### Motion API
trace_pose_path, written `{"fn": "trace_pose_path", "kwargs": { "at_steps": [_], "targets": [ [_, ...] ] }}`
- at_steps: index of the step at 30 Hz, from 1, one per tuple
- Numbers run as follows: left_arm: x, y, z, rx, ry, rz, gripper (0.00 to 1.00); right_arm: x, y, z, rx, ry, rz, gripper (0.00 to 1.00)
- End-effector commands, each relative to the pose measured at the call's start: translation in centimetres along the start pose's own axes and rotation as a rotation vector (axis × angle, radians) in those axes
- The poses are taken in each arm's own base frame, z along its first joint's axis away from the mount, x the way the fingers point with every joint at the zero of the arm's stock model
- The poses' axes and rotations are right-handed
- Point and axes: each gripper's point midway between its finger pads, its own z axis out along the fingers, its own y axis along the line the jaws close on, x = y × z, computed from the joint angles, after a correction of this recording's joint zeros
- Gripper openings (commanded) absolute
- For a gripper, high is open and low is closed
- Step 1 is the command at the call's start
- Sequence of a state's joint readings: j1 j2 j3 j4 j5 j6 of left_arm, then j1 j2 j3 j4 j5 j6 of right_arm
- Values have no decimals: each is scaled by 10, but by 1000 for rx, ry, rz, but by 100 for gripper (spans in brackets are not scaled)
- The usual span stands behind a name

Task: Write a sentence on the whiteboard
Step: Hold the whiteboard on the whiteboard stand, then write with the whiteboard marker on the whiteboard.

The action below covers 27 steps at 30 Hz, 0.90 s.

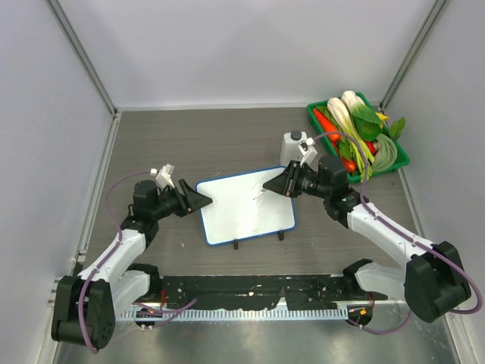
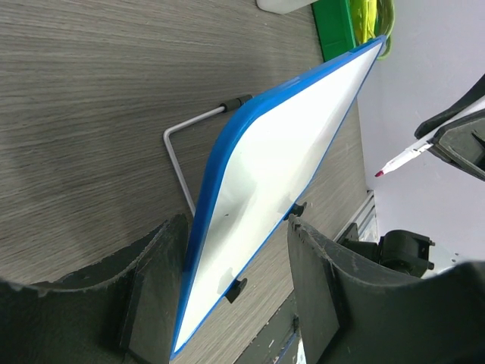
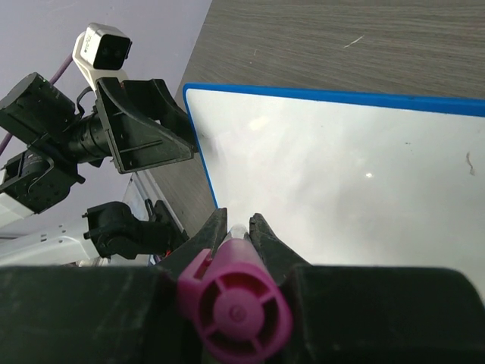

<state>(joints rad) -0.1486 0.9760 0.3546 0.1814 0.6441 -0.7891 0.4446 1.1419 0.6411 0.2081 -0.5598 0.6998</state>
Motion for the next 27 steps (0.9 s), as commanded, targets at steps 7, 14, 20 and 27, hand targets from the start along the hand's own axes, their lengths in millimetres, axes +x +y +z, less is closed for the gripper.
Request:
{"fn": "trace_pose_path", "kwargs": {
  "at_steps": [7, 14, 20, 27],
  "targets": [
    [-4, -14, -4, 49, -12, 20, 58, -22, 23, 11, -40, -49, -90, 2],
    [-2, -13, -4, 44, -4, 23, 58, -26, 25, 9, -30, -57, -122, 1],
    [-3, -13, -4, 42, -9, 28, 57, -25, 26, 11, -33, -50, -126, 1],
    [-4, -16, -5, 49, -13, 32, 57, -26, 31, 14, -50, -42, -131, 1]
  ]
}}
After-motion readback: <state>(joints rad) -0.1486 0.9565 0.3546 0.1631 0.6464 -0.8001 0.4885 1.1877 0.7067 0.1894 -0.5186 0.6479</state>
